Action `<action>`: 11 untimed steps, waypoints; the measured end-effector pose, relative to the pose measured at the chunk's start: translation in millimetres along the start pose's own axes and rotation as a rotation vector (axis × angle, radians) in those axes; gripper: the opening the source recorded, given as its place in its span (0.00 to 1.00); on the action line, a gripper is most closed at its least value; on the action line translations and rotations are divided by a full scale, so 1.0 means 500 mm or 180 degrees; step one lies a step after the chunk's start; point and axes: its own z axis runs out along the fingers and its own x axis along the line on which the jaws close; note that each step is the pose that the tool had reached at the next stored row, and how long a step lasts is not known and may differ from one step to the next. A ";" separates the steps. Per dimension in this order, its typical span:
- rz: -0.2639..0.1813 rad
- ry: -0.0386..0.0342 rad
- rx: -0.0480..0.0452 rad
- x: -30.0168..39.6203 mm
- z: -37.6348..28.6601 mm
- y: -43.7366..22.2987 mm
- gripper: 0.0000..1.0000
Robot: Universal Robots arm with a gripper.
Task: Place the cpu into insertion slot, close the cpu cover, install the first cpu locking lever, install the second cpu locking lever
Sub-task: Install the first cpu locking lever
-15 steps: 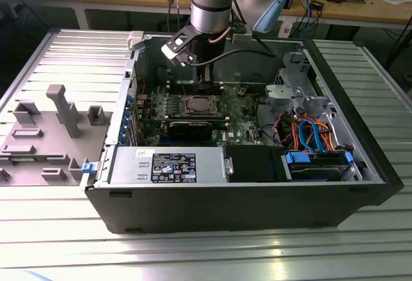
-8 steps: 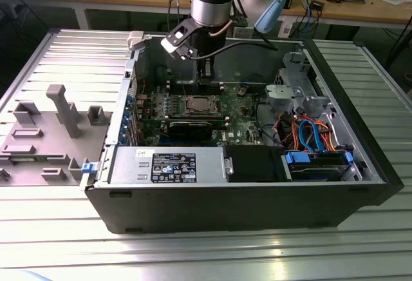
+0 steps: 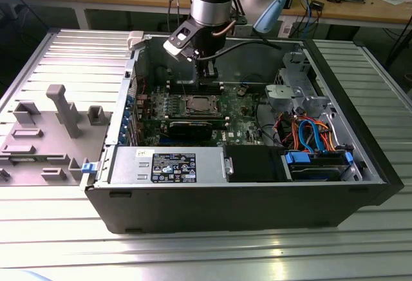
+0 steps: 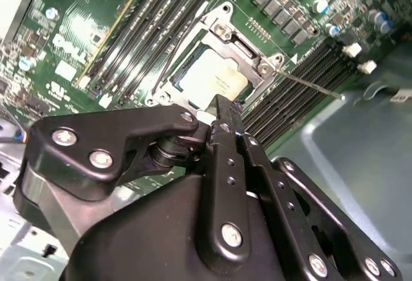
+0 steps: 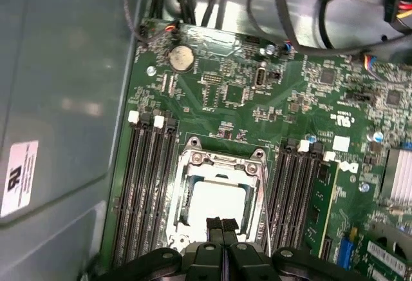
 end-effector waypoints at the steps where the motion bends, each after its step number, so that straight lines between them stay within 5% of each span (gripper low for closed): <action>1: -0.0075 -0.0004 0.0001 0.000 0.000 0.000 0.11; 11: -0.0507 -0.0014 0.0000 0.000 0.000 0.000 0.11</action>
